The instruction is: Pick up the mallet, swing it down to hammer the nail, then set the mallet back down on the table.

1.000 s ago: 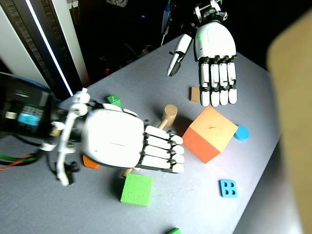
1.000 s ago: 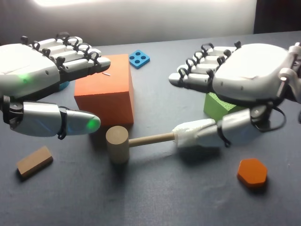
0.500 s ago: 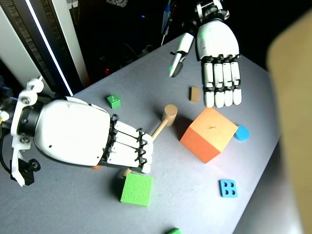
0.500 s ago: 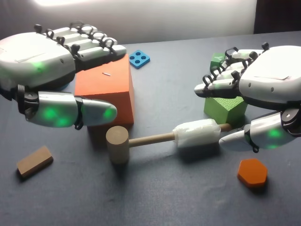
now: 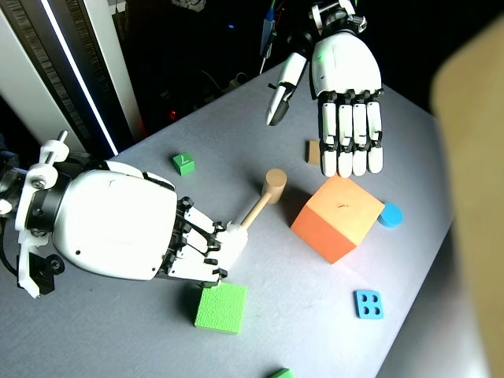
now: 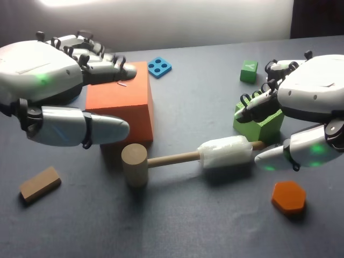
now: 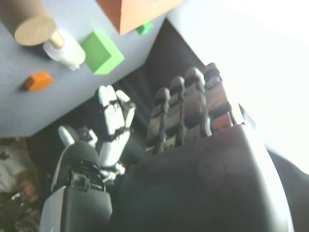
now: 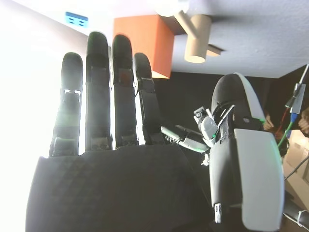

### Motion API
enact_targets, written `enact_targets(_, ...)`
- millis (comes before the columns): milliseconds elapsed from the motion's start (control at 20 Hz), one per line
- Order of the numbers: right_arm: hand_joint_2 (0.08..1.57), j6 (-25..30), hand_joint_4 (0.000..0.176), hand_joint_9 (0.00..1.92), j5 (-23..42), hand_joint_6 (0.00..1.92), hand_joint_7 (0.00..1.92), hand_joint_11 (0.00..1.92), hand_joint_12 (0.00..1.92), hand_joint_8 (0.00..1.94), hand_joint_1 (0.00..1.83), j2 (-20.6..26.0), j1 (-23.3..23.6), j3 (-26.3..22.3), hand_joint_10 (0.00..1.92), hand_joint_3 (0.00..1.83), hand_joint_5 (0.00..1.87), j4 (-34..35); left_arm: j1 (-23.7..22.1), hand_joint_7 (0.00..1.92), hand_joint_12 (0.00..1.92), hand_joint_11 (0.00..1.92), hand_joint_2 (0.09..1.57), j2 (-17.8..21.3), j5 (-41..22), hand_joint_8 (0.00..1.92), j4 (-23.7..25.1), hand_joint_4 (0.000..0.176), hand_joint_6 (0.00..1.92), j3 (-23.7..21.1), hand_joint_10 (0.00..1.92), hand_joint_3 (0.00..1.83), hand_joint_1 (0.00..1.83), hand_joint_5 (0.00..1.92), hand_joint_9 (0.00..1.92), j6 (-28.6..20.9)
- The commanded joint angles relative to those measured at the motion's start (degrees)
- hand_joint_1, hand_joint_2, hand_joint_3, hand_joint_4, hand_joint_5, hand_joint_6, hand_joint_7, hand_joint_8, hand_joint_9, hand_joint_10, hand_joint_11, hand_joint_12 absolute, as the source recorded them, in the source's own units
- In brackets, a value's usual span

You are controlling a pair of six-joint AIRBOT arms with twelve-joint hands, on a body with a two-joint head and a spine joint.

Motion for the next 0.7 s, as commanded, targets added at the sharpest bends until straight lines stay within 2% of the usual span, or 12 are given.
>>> enact_targets(0,1.16,0.3,0.000,0.23,4.5,0.69,0.25,0.07,1.79,1.32,0.34,0.3,0.8,0.0,1.49,0.00,0.42,0.0,-0.5,0.18,1.20,0.00,1.25,0.2,-6.8,0.91,-1.0,0.097,0.92,0.3,0.80,0.00,0.00,0.28,0.22,-0.3)
enact_targets(50,1.18,0.3,0.000,0.14,4.5,1.34,0.12,0.09,1.89,1.74,0.34,0.3,0.7,0.0,1.83,0.00,0.21,0.0,-0.2,0.11,1.78,0.00,1.25,0.2,-6.9,1.65,-1.0,0.000,1.60,0.4,1.60,0.00,0.00,0.10,0.10,-0.5)
enact_targets(100,1.18,0.3,0.000,0.14,4.5,1.34,0.12,0.09,1.89,1.74,0.34,0.3,0.6,0.0,1.83,0.00,0.21,0.0,-0.2,0.11,1.78,0.00,1.25,0.3,-6.9,1.65,-1.0,0.000,1.60,0.4,1.60,0.00,0.00,0.10,0.10,-0.5)
enact_targets(150,1.26,0.2,0.050,1.13,4.9,1.92,1.16,1.18,1.92,1.94,0.37,0.3,0.6,0.1,1.92,0.01,1.10,0.0,0.0,1.15,1.92,1.04,1.32,0.2,-6.9,1.92,-1.0,0.000,1.92,0.2,1.92,0.00,0.02,1.09,1.04,-0.5)
enact_targets(200,1.27,0.1,0.050,1.19,5.0,1.92,1.21,1.25,1.92,1.94,0.38,0.3,0.6,0.1,1.92,0.00,1.14,0.0,0.0,1.29,1.92,1.22,1.32,0.2,-6.9,1.92,-1.0,0.000,1.92,0.1,1.92,0.00,0.05,1.21,1.21,-0.5)
enact_targets(250,1.36,0.0,0.048,1.37,5.1,1.92,1.38,1.40,1.92,1.94,0.44,0.3,0.6,0.1,1.92,0.02,1.28,0.0,0.0,1.48,1.92,1.51,1.37,0.2,-6.9,1.92,-1.0,0.000,1.92,0.1,1.92,0.00,0.20,1.39,1.47,-0.5)
enact_targets(300,1.40,-0.5,0.046,1.47,5.2,1.92,1.45,1.50,1.92,1.94,0.51,0.3,0.6,0.1,1.92,0.02,1.34,0.0,0.0,1.54,1.92,1.66,1.40,0.2,-6.9,1.92,-1.0,0.097,1.92,0.1,1.92,0.00,0.34,1.43,1.59,-0.5)
enact_targets(350,1.44,-0.6,0.048,1.53,5.3,1.92,1.51,1.57,1.92,1.94,0.63,0.3,0.5,0.1,1.92,0.02,1.36,0.0,0.0,1.58,1.92,1.71,1.40,0.3,-7.0,1.92,-1.0,0.124,1.92,0.1,1.92,0.00,0.60,1.50,1.64,-0.6)
enact_targets(450,1.44,-1.0,0.056,1.52,5.9,1.92,1.50,1.56,1.92,1.94,0.79,0.3,0.3,0.1,1.92,0.00,1.36,0.0,0.0,1.58,1.92,1.71,1.39,0.3,-7.1,1.92,-1.0,0.129,1.92,0.2,1.92,0.00,0.91,1.52,1.63,-0.6)
enact_targets(650,1.45,-1.6,0.067,1.51,6.9,1.92,1.48,1.55,1.92,1.94,0.78,0.3,0.3,0.1,1.92,0.00,1.34,0.0,0.1,1.53,1.92,1.64,1.37,0.2,-7.1,1.92,-1.0,0.149,1.92,0.2,1.92,0.00,0.98,1.44,1.57,-0.5)
